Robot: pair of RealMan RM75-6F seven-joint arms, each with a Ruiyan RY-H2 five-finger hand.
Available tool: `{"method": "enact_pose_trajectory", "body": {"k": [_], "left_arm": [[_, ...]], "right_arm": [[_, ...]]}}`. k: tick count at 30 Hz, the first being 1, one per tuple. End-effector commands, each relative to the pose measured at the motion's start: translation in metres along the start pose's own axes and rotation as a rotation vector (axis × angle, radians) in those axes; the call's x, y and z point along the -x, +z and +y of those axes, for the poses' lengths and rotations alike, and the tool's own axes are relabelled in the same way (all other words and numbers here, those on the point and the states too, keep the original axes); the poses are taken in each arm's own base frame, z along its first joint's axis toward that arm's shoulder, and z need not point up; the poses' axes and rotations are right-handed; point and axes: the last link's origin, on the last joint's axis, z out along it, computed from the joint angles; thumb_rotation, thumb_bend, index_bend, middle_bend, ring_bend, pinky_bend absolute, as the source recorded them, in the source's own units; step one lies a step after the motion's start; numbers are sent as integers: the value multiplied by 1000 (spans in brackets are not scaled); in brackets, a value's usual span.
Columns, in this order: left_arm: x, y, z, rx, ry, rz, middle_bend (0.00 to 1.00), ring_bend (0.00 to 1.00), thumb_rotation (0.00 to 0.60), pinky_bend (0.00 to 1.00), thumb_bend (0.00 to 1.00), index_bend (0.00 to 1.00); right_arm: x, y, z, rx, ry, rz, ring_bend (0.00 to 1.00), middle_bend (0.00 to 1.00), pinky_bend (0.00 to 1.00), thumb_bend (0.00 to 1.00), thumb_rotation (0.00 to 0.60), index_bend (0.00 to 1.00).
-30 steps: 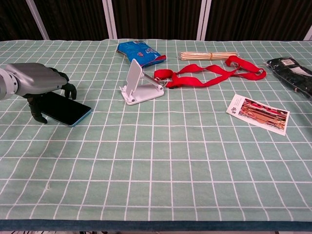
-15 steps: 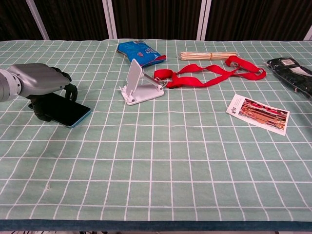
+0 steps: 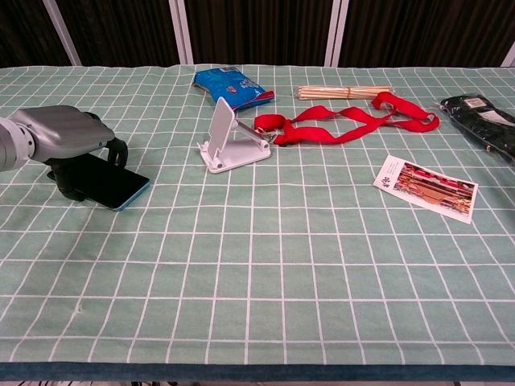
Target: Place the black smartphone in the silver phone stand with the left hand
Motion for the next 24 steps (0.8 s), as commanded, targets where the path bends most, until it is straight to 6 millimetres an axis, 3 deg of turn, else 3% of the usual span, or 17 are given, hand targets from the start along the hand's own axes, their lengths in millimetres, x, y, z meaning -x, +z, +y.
{"method": "enact_pose_trajectory", "body": {"k": [1,15,24], "left_arm": [[1,-1,0,2,-6,11,675,211,600,115,434,627],[-26,-9,-10,-25,-68,95,698,223,600,115,459,652],[-49,-13,-5,-84,-300,175,705,234,600,114,459,657]], "right_arm": [[0,0,0,-1,1,0,0,0,154,183,600,0],[-1,0,0,-3,14,-2,0,0,154,183,600,0],[-1,0,0,-3,22,-5,0,0,154,183,600,0]]}}
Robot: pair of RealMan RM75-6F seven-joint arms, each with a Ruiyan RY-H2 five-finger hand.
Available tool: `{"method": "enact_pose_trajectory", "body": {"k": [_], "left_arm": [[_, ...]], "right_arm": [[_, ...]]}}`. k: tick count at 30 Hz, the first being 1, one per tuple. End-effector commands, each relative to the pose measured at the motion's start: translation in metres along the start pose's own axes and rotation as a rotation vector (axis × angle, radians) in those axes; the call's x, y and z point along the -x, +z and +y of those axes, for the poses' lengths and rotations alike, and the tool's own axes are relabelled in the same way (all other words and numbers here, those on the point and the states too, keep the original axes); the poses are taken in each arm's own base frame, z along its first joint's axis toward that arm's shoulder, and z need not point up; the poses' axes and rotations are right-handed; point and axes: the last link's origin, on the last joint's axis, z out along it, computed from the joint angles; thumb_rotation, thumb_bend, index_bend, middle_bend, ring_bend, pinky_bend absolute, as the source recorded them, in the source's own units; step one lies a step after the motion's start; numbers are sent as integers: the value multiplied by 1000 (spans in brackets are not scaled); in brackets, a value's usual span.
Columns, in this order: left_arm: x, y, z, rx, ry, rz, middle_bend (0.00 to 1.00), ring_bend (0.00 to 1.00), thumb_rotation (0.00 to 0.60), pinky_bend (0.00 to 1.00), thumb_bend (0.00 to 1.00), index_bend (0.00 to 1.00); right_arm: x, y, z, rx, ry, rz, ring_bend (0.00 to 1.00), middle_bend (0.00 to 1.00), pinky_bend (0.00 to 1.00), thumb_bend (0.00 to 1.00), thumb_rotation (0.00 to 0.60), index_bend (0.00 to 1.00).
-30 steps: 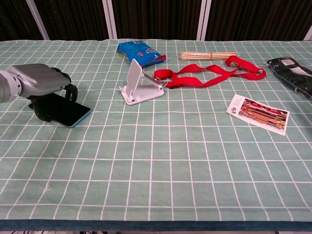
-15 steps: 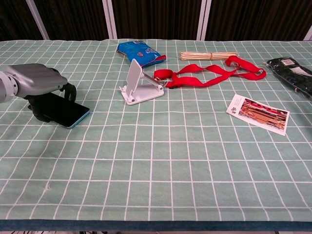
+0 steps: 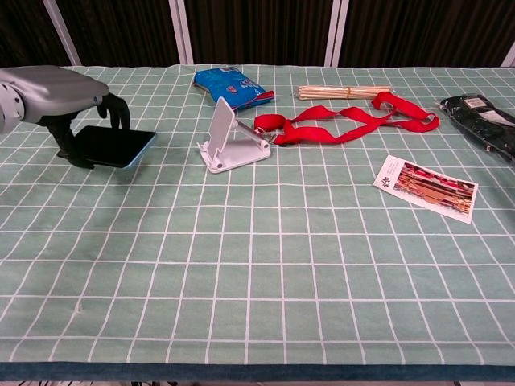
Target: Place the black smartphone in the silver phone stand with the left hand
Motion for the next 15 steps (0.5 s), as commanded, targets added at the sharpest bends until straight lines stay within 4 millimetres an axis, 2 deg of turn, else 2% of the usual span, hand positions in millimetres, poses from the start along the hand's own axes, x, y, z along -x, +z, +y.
{"method": "enact_pose_trajectory", "body": {"k": [1,9,15], "left_arm": [[-6,0,7,-38,-128,31,705,234,600,113,459,656],[-27,7,37,-136,-471,114,704,234,600,97,459,648],[-44,16,66,-219,-869,130,704,234,600,86,458,646]], "right_arm": [[0,0,0,0,2,0,0,0,154,183,600,0],[0,1,1,6,12,-6,0,0,154,183,600,0],[0,1,1,11,17,-14,0,0,154,183,600,0]]}}
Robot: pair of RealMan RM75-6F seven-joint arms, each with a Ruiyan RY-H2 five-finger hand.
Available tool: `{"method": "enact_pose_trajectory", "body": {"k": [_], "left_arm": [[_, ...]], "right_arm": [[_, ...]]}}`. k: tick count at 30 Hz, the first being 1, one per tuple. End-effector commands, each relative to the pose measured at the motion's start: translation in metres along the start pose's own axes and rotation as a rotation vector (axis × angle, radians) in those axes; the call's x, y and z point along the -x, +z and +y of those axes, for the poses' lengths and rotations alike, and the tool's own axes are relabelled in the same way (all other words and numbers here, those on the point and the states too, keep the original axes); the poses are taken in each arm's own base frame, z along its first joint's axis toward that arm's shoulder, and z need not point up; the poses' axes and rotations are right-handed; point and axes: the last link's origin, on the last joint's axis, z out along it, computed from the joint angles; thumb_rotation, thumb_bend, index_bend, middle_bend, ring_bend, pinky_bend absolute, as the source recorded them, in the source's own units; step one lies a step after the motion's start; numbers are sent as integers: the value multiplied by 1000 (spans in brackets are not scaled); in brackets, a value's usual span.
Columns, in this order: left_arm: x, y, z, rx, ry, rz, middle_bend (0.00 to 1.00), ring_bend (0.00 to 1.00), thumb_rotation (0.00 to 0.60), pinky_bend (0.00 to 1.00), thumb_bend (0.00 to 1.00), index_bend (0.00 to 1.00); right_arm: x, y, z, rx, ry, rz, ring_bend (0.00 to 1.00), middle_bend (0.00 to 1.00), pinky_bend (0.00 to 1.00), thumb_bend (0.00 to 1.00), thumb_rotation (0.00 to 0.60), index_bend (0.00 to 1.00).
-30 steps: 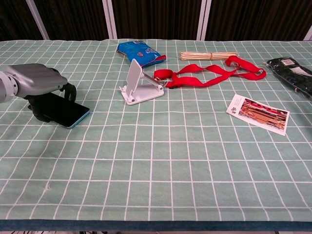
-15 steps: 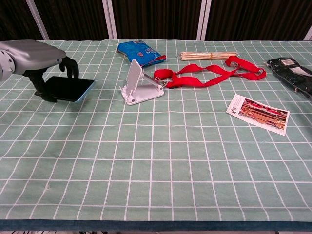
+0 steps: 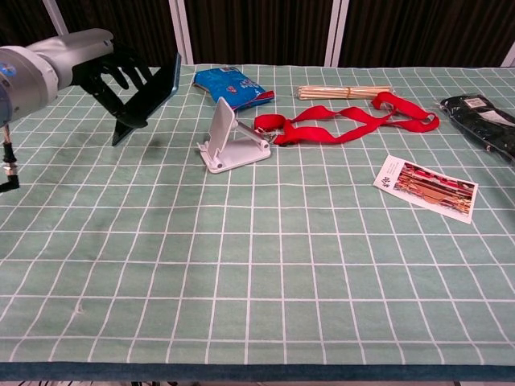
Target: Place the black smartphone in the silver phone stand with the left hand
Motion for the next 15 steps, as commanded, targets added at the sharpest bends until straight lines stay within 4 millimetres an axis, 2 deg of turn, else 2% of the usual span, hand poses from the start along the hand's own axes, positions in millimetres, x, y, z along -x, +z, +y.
{"method": "enact_pose_trajectory", "body": {"k": [1,10,15], "left_arm": [[5,1,25,-70,-274,-13,704,234,600,84,458,646],[12,11,54,-128,-482,-23,704,234,600,81,459,638],[17,13,63,-140,-525,-42,703,234,600,82,459,637]], "right_arm": [[0,0,0,1,2,-1,0,0,154,183,600,0],[0,0,0,4,4,-5,0,0,154,183,600,0],[0,0,1,7,11,-5,0,0,154,183,600,0]]}}
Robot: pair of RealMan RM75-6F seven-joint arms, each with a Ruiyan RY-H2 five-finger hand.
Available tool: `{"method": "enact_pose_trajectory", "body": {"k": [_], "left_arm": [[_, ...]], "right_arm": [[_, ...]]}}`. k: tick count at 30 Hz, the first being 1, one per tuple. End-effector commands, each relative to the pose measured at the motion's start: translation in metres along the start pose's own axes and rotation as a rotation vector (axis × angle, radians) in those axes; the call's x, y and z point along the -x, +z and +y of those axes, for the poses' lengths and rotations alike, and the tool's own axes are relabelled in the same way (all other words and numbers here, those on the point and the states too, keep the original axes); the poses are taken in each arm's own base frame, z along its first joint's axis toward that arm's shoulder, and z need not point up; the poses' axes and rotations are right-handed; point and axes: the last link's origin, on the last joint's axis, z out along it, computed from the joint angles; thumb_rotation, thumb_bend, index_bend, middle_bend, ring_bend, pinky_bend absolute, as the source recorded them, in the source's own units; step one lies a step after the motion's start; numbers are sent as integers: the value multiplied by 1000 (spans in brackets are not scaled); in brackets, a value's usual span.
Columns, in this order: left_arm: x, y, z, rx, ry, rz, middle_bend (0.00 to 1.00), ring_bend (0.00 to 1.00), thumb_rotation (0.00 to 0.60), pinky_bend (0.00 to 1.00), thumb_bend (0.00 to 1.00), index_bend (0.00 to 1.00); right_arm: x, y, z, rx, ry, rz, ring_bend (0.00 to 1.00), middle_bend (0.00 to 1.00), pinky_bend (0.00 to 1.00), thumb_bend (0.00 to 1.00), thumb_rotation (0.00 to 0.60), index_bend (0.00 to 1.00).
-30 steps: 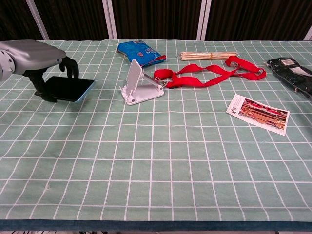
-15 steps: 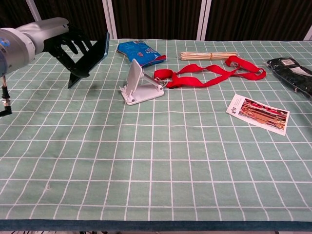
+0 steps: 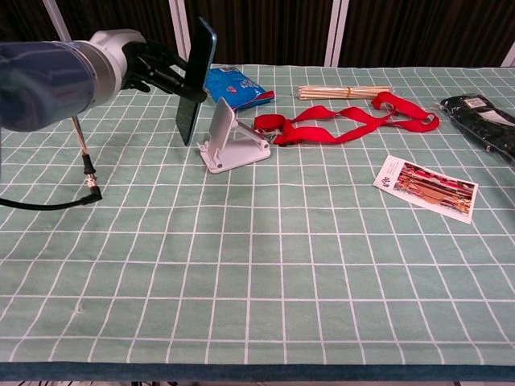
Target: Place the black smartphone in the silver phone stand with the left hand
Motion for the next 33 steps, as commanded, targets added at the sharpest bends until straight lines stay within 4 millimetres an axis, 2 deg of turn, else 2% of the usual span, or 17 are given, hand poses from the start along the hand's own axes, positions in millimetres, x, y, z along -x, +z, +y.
{"method": "enact_pose_trajectory", "body": {"k": [1,10,33], "left_arm": [[5,1,3,-7,-28,-16,702,234,600,82,459,636],[17,5,2,-22,-67,-69,699,234,600,83,459,634],[25,12,-6,5,-23,-107,687,234,600,84,458,620]], "right_arm": [[0,0,0,1,3,-2,0,0,154,183,600,0],[0,0,0,5,12,-7,0,0,154,183,600,0],[0,0,0,12,26,-20,0,0,154,183,600,0]]}}
